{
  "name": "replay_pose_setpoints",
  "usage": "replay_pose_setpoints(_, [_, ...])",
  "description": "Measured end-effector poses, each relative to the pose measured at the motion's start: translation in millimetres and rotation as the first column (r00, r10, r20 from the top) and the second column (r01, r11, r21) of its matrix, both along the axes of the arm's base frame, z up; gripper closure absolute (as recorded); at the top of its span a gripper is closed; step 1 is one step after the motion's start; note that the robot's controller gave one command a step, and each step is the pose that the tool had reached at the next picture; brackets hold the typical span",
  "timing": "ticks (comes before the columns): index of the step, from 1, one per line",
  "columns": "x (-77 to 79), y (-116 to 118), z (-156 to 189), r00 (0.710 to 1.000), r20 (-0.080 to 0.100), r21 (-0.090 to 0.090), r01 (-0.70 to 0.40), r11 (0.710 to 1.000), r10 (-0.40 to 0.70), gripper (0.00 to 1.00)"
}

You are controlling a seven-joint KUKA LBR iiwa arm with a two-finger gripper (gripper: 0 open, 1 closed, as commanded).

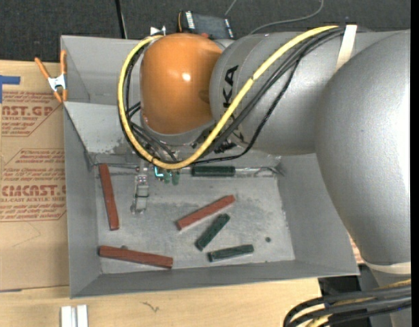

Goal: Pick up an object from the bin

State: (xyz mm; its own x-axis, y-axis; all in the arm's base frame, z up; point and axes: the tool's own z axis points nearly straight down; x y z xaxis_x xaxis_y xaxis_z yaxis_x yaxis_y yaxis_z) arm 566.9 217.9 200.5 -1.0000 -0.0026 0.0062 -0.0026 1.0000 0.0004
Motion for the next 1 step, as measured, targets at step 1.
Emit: replay_pose_setpoints(1, [19.8, -68.8, -22.3, 0.999, 0.006, -0.003, -0.045, 0.999, 0.045, 0.0])
